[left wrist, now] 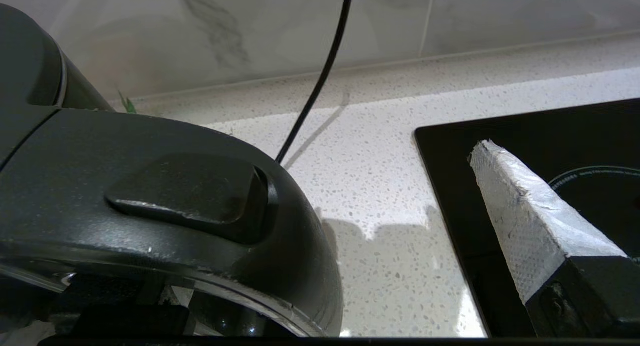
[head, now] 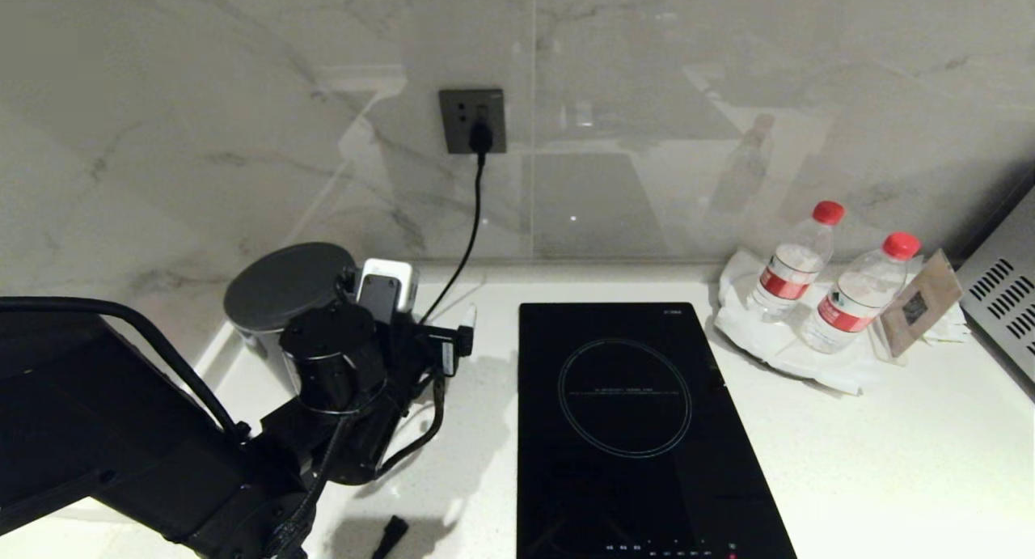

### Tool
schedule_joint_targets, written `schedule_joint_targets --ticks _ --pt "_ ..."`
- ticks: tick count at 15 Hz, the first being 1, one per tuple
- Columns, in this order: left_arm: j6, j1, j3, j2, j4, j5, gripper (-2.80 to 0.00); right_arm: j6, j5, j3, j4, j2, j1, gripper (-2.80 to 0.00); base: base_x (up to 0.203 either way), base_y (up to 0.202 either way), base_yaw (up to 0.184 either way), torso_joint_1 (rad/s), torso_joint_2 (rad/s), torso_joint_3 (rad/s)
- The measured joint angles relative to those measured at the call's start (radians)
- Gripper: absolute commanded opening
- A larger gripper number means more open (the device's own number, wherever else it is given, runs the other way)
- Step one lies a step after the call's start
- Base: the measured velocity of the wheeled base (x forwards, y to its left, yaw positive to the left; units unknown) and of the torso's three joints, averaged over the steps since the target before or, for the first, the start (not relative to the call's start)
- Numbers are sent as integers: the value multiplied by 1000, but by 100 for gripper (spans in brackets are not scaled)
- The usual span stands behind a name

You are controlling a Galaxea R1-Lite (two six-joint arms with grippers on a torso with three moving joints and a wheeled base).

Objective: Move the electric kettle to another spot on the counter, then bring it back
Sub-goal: Pick up the kettle

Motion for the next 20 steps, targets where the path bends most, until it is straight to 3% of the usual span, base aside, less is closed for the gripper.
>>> schedule_joint_targets --ticks 20 --pt "-7 -7 14 2 -2 -2 0 0 0 0 0 0 0 -280 0 0 0 0 0 0"
